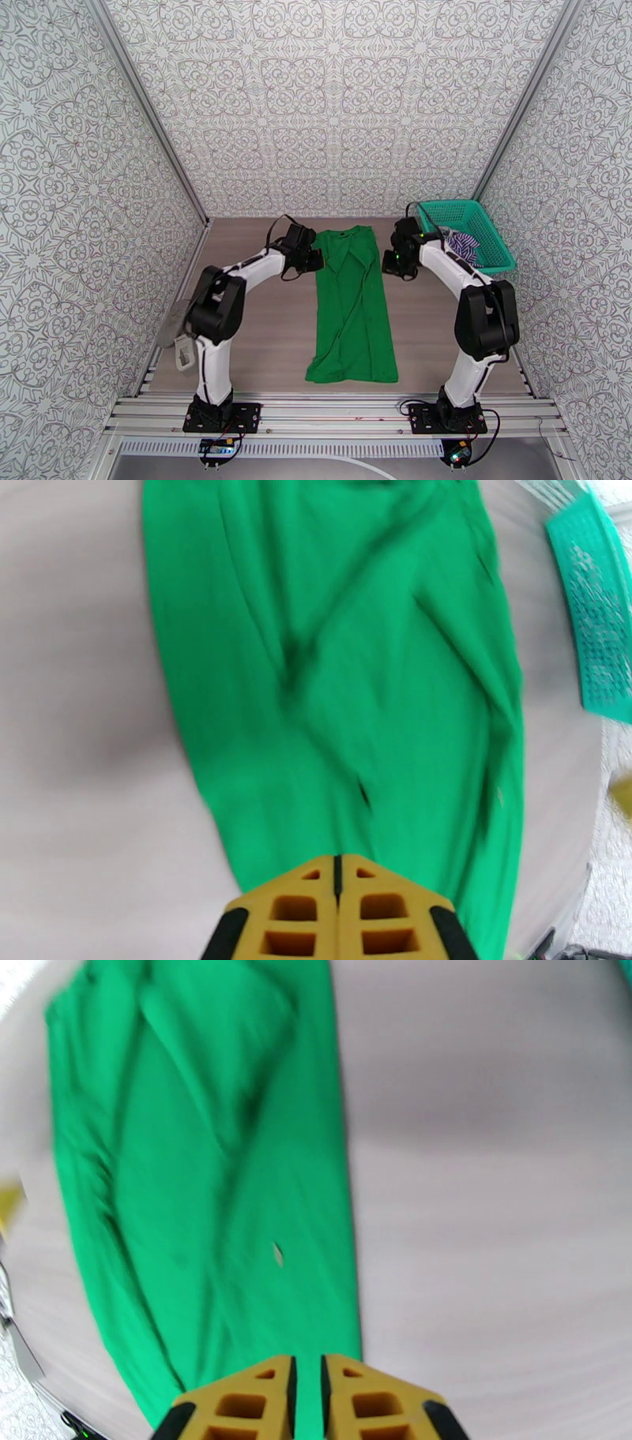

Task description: Fold and stack the mixed laundry pile

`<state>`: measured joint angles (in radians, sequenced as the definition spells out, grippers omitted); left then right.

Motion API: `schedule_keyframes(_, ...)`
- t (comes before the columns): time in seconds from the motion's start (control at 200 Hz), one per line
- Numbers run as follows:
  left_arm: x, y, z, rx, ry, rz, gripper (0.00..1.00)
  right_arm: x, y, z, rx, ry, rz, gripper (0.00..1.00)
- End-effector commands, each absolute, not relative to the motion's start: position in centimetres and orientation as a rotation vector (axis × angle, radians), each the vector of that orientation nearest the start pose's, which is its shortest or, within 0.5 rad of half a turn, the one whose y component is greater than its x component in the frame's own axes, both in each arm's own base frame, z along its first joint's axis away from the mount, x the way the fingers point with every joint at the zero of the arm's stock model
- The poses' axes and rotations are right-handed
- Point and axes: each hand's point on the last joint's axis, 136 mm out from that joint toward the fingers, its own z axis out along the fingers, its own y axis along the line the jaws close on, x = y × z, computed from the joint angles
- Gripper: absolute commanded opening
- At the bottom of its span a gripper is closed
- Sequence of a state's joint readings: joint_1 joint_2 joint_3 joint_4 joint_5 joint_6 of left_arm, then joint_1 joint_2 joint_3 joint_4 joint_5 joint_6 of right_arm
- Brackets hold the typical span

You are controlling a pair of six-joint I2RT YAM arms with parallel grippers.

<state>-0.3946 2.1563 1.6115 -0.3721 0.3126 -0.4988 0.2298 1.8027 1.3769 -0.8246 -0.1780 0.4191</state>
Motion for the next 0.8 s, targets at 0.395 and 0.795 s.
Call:
schedule_keyframes(0.395, 57.1, -23.6, 0.8, -0.167, 2.610, -0.738, 0.00, 33.7, 14.6, 9.8, 0.203, 2.861, 0.480, 0.17)
schedule_keyframes(0.795, 60.9, -22.2, 1.9, -0.209, 2.546, -0.816, 0.00, 25.1, 16.4, 6.0, 0.145, 3.037, 0.463, 0.18)
